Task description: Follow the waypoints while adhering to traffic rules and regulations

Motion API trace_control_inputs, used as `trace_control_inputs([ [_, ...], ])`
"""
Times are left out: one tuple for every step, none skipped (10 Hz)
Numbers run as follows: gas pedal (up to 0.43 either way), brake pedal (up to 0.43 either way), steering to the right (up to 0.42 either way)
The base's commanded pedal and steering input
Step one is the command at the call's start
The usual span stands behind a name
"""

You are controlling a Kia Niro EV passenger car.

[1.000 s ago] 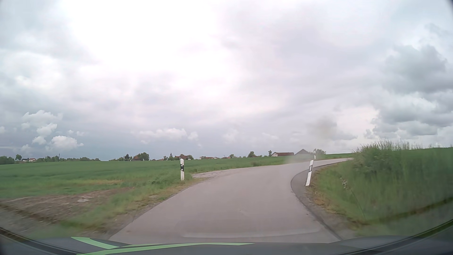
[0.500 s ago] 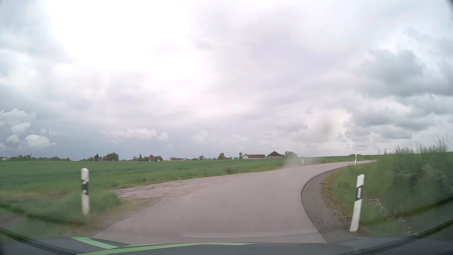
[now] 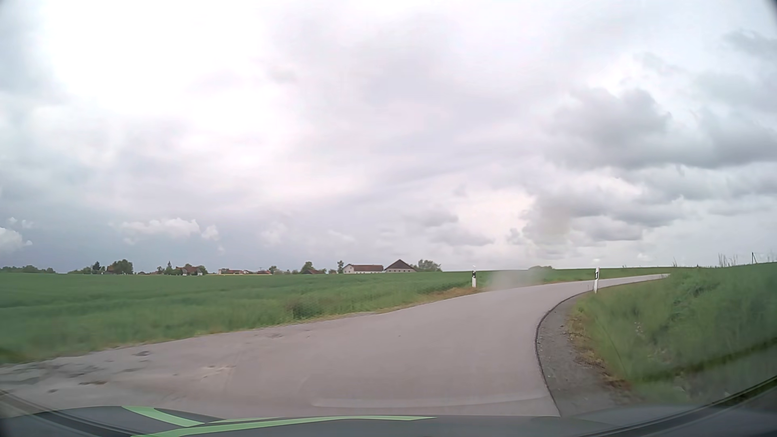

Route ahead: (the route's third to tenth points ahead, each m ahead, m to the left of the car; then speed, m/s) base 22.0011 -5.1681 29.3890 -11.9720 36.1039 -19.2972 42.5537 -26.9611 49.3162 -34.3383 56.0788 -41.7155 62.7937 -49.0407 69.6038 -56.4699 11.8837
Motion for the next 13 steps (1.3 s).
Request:
trace_control_inputs([
  [0.079, 0.0, 0.134],
  [0.11, 0.0, 0.136],
  [0.13, 0.0, 0.139],
  [0.15, 0.0, 0.139],
  [0.169, 0.0, 0.14],
  [0.169, 0.0, 0.141],
  [0.197, 0.0, 0.141],
  [0.22, 0.0, 0.141],
  [0.228, 0.0, 0.141],
  [0.24, 0.0, 0.141],
  [0.248, 0.0, 0.142],
  [0.26, 0.0, 0.143],
  [0.268, 0.0, 0.143],
])
